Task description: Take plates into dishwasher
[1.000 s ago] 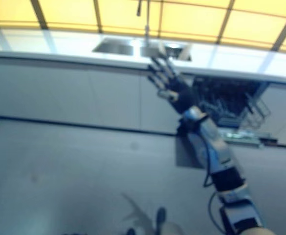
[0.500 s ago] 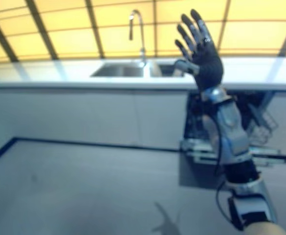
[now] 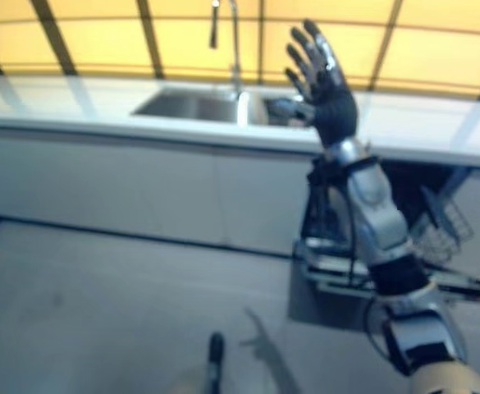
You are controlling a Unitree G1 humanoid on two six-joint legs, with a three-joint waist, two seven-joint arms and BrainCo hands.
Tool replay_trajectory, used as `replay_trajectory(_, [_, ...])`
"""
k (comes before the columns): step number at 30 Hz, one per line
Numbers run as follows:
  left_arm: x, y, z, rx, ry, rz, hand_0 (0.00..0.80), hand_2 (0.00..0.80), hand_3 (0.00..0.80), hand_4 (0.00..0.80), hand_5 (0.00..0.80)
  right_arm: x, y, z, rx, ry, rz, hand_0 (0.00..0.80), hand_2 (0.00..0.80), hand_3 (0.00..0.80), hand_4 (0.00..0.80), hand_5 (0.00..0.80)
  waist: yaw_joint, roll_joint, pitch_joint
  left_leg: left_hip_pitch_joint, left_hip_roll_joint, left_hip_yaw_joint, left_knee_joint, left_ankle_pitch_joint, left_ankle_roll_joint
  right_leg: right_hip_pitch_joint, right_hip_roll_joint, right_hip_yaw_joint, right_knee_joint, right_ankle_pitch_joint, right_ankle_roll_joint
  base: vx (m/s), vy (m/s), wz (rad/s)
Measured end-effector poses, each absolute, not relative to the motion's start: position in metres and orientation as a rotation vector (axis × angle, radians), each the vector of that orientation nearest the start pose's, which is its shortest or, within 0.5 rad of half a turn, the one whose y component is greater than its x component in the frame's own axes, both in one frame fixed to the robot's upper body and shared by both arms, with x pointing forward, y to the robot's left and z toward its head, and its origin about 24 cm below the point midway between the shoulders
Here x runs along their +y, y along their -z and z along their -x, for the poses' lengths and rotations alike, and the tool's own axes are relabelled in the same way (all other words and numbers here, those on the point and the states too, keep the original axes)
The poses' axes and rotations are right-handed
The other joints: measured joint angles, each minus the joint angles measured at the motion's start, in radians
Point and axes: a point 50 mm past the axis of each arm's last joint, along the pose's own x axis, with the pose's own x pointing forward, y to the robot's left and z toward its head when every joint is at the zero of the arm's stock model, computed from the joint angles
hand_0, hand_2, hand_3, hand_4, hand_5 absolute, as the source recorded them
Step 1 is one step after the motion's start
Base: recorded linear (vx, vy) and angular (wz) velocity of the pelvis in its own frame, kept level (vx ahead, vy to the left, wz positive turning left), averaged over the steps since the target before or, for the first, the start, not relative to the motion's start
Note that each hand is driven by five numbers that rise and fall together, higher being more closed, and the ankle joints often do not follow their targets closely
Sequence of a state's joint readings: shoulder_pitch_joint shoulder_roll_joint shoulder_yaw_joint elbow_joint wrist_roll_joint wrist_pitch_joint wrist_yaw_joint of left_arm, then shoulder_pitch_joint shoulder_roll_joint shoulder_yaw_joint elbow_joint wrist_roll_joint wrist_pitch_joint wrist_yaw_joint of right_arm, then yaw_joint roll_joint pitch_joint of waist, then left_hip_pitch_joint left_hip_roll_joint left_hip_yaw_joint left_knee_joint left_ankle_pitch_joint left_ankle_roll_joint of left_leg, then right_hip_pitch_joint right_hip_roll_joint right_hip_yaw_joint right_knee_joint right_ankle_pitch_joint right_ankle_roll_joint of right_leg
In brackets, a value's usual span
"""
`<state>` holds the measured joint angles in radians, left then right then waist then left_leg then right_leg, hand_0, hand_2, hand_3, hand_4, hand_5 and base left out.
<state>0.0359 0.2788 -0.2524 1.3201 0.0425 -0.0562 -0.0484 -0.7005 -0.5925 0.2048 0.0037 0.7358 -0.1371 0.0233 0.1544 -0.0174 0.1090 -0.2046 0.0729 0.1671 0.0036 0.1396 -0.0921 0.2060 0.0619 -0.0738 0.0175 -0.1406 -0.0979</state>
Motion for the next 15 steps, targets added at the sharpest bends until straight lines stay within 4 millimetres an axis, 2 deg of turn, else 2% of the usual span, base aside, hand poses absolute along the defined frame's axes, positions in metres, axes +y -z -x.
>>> replay_trajectory(1, [0.244, 0.166, -0.056, 1.332, 0.110, -0.398, 0.000, 0.000, 0.000, 0.000, 0.000, -0.160, -0.261, -0.320, -0.669, -0.412, -0.076, 0.000, 0.000, 0.000, 0.000, 0.000, 0.000, -0.022, -0.015, 0.011, -0.020, 0.002, 0.032, 0.012, 0.018, -0.005, -0.032, -0.010, 0.028, -0.031, 0.020, 0.531, 0.472, -0.41])
replay_trajectory(2, [0.243, 0.166, -0.056, 1.336, 0.115, -0.399, 0.000, 0.000, 0.000, 0.000, 0.000, -0.163, -0.263, -0.319, -0.674, -0.411, -0.063, 0.000, 0.000, 0.000, 0.000, 0.000, -0.005, -0.037, -0.030, 0.052, -0.045, 0.009, 0.029, 0.001, 0.055, -0.001, -0.073, -0.060, 0.094, -0.069, 0.069, 0.469, 0.446, -0.38])
replay_trajectory(3, [0.240, 0.167, -0.056, 1.339, 0.123, -0.396, 0.000, 0.000, 0.000, 0.000, 0.000, -0.164, -0.266, -0.317, -0.684, -0.409, -0.054, 0.000, 0.000, 0.000, 0.000, 0.000, -0.006, -0.021, -0.034, 0.086, -0.041, 0.011, 0.005, -0.010, 0.080, -0.010, -0.073, -0.076, 0.151, -0.098, 0.090, 0.539, 0.503, 0.08])
replay_trajectory(4, [0.239, 0.167, -0.059, 1.348, 0.124, -0.404, 0.000, 0.000, 0.000, 0.000, 0.000, -0.172, -0.265, -0.307, -0.719, -0.387, -0.088, 0.000, 0.000, 0.000, 0.000, 0.000, -0.039, -0.007, -0.024, 0.148, -0.062, 0.023, -0.025, 0.030, 0.142, -0.098, -0.127, -0.111, 0.474, -0.149, 0.137, 0.457, 0.382, 0.56])
replay_trajectory(5, [0.238, 0.167, -0.060, 1.340, 0.158, -0.428, 0.000, 0.000, 0.000, 0.000, 0.000, -0.171, -0.259, -0.305, -0.708, -0.386, -0.106, 0.000, 0.000, 0.000, 0.000, 0.000, -0.083, -0.006, -0.035, 0.185, -0.087, 0.015, -0.040, 0.015, 0.163, -0.199, -0.191, -0.128, 0.719, -0.085, 0.144, 0.504, 0.347, 0.76])
replay_trajectory(6, [0.239, 0.166, -0.061, 1.330, 0.172, -0.445, 0.000, 0.000, 0.000, 0.000, 0.000, -0.171, -0.259, -0.303, -0.710, -0.390, -0.103, 0.000, 0.000, 0.000, 0.000, 0.000, -0.095, -0.006, -0.040, 0.211, -0.113, 0.006, -0.054, 0.008, 0.170, -0.269, -0.247, -0.125, 0.848, -0.066, 0.156, 0.480, 0.173, 0.56])
replay_trajectory(7, [0.240, 0.165, -0.065, 1.324, 0.175, -0.457, 0.000, 0.000, 0.000, 0.000, 0.000, -0.171, -0.261, -0.301, -0.720, -0.387, -0.098, 0.000, 0.000, 0.000, 0.000, 0.000, -0.102, -0.003, -0.044, 0.230, -0.129, -0.007, -0.062, -0.021, 0.195, -0.327, -0.277, -0.111, 0.893, -0.059, 0.168, 0.518, 0.070, 0.39])
replay_trajectory(8, [0.243, 0.164, -0.069, 1.317, 0.166, -0.463, 0.000, 0.000, 0.000, 0.000, 0.000, -0.173, -0.263, -0.301, -0.727, -0.381, -0.092, 0.000, 0.000, 0.000, 0.000, 0.000, -0.113, 0.004, -0.044, 0.247, -0.135, -0.031, -0.074, -0.027, 0.191, -0.357, -0.286, -0.100, 0.865, -0.062, 0.177, 0.473, -0.015, 0.57])
replay_trajectory(10, [0.247, 0.158, -0.092, 1.259, 0.149, -0.473, 0.000, 0.000, 0.000, 0.000, 0.000, -0.182, -0.262, -0.304, -0.706, -0.330, -0.076, 0.000, 0.000, 0.000, 0.000, 0.000, -0.133, 0.006, -0.042, 0.289, -0.133, -0.088, -0.088, -0.036, 0.193, -0.353, -0.263, -0.105, 0.658, -0.061, 0.190, 0.439, -0.076, 0.78])
replay_trajectory(12, [0.248, 0.154, -0.106, 1.217, 0.142, -0.479, 0.000, 0.000, 0.000, 0.000, 0.000, -0.184, -0.266, -0.305, -0.712, -0.314, -0.066, 0.000, 0.000, 0.000, 0.000, 0.000, -0.140, 0.003, -0.042, 0.305, -0.130, -0.118, -0.087, -0.055, 0.194, -0.357, -0.244, -0.124, 0.501, -0.042, 0.217, 0.464, -0.104, 0.66])
replay_trajectory(13, [0.248, 0.152, -0.116, 1.193, 0.140, -0.483, 0.000, 0.000, 0.000, 0.000, 0.000, -0.185, -0.272, -0.305, -0.730, -0.309, -0.062, 0.000, 0.000, 0.000, 0.000, 0.000, -0.141, -0.005, -0.040, 0.322, -0.130, -0.100, -0.088, -0.075, 0.194, -0.363, -0.223, -0.146, 0.318, 0.012, 0.260, 0.481, -0.101, 0.44])
replay_trajectory(14, [0.248, 0.151, -0.117, 1.190, 0.140, -0.484, 0.000, 0.000, 0.000, 0.000, 0.000, -0.185, -0.273, -0.305, -0.733, -0.308, -0.062, 0.000, 0.000, 0.000, 0.000, 0.000, -0.142, -0.010, -0.040, 0.329, -0.130, -0.088, -0.088, -0.080, 0.195, -0.364, -0.221, -0.152, 0.269, 0.034, 0.269, 0.633, -0.092, 0.45])
replay_trajectory(15, [0.250, 0.151, -0.117, 1.196, 0.137, -0.487, 0.000, 0.000, 0.000, 0.000, 0.000, -0.185, -0.274, -0.305, -0.737, -0.297, -0.067, 0.000, 0.000, 0.000, 0.000, 0.000, -0.150, -0.022, -0.035, 0.351, -0.134, -0.077, -0.088, -0.107, 0.186, -0.370, -0.199, -0.152, 0.133, 0.107, 0.308, 0.556, -0.049, 0.21])
